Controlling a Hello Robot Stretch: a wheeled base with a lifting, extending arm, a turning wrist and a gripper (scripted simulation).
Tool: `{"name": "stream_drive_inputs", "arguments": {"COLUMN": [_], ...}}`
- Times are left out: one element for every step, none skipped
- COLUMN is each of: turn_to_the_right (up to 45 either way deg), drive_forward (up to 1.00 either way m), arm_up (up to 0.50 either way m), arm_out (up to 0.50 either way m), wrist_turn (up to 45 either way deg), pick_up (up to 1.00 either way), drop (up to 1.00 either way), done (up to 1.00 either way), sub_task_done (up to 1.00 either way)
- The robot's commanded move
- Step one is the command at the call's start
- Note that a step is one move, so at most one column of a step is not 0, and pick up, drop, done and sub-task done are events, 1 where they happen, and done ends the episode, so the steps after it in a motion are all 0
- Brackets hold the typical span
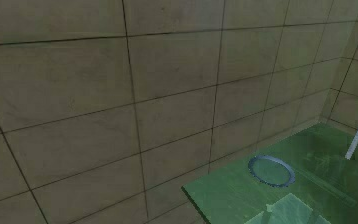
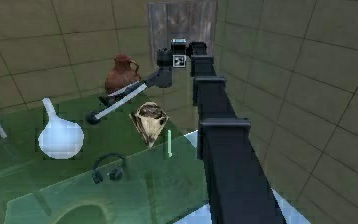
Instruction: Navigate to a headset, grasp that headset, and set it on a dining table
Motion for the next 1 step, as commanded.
{"name": "stream_drive_inputs", "arguments": {"turn_to_the_right": [0.0], "drive_forward": [0.0], "arm_up": [0.0], "arm_out": [0.0], "wrist_turn": [0.0], "pick_up": [0.0], "drop": [0.0], "done": [1.0], "sub_task_done": [0.0]}}
